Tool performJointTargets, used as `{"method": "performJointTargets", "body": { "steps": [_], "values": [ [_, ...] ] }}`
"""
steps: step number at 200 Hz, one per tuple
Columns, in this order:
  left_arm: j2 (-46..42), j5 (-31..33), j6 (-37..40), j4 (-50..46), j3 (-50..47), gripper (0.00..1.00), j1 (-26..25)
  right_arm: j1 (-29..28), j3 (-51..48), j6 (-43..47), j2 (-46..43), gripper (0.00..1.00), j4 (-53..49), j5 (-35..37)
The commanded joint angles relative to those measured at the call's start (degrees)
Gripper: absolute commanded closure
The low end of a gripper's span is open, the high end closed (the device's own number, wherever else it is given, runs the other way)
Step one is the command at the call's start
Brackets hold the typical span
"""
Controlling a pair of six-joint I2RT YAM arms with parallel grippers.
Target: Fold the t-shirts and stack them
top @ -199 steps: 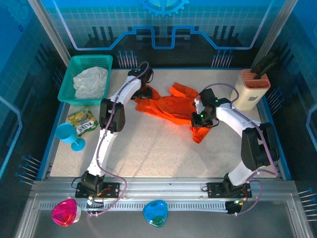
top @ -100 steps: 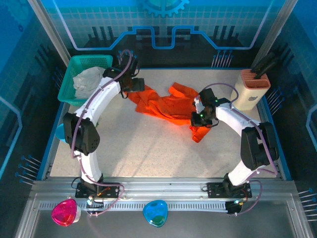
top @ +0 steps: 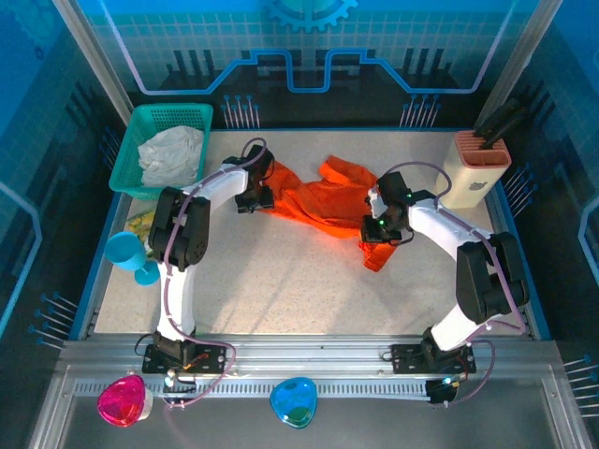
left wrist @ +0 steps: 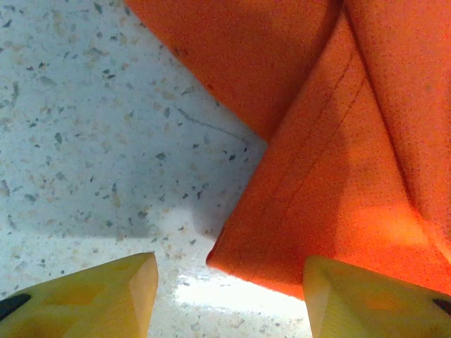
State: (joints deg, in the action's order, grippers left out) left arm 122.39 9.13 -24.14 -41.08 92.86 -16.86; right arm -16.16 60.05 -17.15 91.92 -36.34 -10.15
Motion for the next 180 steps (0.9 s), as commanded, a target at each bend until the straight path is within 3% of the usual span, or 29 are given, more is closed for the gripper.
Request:
{"method": "performJointTargets", "body": {
  "steps": [1, 28, 71, 110, 155, 180],
  "values": [
    [1.58, 0.20, -1.53, 2.36, 0.94, 0.44, 0.51, 0.25, -1.20, -1.01, -1.14, 1.00, 0.82, -1.18],
    [3.22, -0.33, -1.71, 2.36, 1.20, 0.54, 0.51, 0.34, -1.52, -0.98, -0.71, 1.00, 1.26, -1.23],
    [1.24, -1.57, -2.07, 2.37, 0.41, 1.00, 0.43, 0.43, -1.01, -1.30, 0.00, 1.00, 1.61, -1.19],
    [-8.85, -2.19, -1.14, -0.61, 0.33, 1.00, -0.16, 0.43, -0.80, -1.47, 0.63, 1.00, 1.88, -1.27],
    [-20.51, -2.27, 1.67, -11.65, 6.20, 1.00, -2.83, 0.30, -1.59, -1.22, 0.49, 1.00, 2.06, -2.06],
    [-26.82, -1.77, 1.39, -14.86, 4.31, 1.00, -5.13, -0.13, -2.46, -1.07, -0.03, 1.00, 2.39, -2.50]
  ]
}}
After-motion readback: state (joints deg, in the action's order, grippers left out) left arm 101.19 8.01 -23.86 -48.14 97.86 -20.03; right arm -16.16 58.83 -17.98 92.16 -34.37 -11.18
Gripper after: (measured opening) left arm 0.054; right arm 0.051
